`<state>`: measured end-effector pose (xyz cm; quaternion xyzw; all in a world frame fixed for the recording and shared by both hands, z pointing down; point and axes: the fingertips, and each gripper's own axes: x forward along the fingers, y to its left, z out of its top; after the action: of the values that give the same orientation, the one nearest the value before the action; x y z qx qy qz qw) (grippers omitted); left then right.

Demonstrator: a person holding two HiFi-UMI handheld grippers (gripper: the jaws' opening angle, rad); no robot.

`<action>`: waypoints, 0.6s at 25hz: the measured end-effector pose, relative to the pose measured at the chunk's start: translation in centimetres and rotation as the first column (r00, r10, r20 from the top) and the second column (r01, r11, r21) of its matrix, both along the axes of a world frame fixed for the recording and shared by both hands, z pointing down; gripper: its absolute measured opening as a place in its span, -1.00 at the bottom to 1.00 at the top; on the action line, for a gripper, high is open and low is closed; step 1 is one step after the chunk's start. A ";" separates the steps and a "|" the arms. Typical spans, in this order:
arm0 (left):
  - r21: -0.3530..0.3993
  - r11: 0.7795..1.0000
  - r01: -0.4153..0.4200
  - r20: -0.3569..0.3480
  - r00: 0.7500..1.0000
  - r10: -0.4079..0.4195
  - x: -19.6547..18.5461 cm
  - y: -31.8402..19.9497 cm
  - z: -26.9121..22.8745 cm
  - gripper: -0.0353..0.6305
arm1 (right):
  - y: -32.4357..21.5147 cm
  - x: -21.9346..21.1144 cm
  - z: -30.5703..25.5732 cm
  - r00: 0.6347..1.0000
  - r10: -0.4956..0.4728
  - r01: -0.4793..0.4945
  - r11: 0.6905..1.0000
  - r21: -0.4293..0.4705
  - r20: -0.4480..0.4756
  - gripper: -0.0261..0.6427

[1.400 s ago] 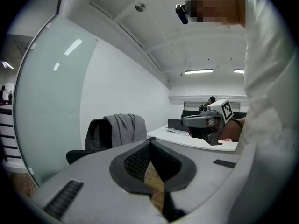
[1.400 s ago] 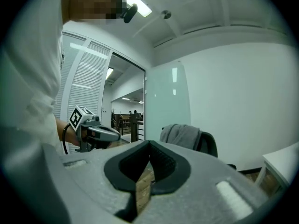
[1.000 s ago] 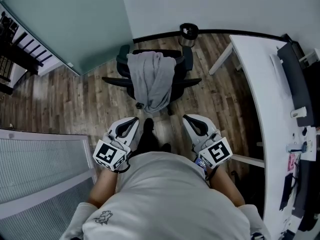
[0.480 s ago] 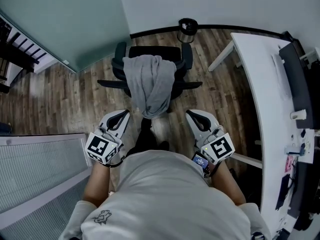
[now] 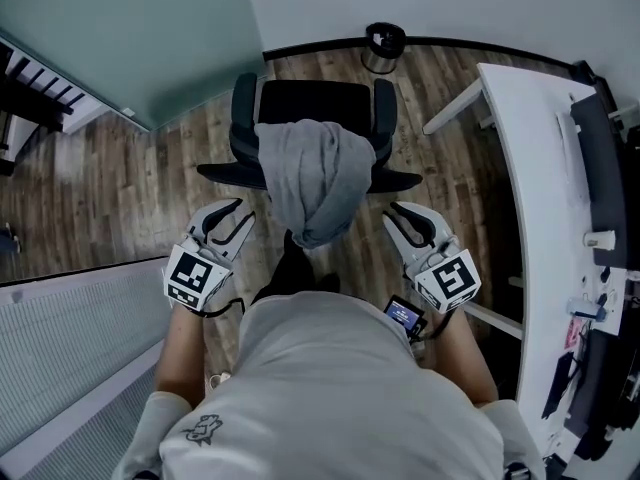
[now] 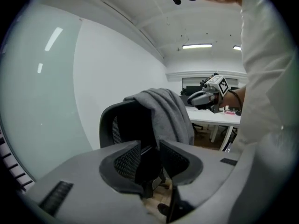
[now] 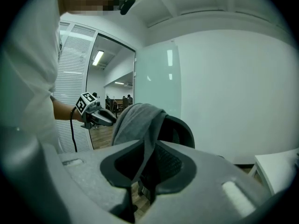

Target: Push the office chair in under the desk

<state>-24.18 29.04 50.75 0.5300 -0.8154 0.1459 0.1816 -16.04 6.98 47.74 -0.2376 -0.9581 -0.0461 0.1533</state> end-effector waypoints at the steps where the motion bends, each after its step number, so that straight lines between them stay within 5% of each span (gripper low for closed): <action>1: -0.029 1.000 -0.007 0.013 1.000 0.007 -0.9 0.4 0.5 -0.50 | -0.2 -0.8 0.3 1.000 -0.002 0.002 1.000 0.007 -0.011 -0.69; 5: -0.175 0.984 -0.017 0.076 0.997 0.031 -4.0 1.9 2.6 -0.34 | -1.0 -3.4 1.8 0.999 -0.020 0.023 0.998 0.059 -0.051 -0.60; 9: -0.336 0.940 -0.065 0.072 0.993 0.094 -6.5 3.3 4.9 -0.18 | -1.4 -5.0 4.2 0.987 -0.090 0.112 0.980 0.167 -0.135 -0.50; 15: -0.507 0.839 -0.196 0.041 0.967 0.251 -9.0 4.4 7.5 -0.07 | -1.5 -5.9 8.9 0.929 -0.209 0.331 0.838 0.435 -0.305 -0.43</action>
<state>-33.18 33.43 58.29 0.5480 -0.6907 0.3998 0.2506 -21.97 5.52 56.63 -0.3296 -0.8466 -0.2730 0.3163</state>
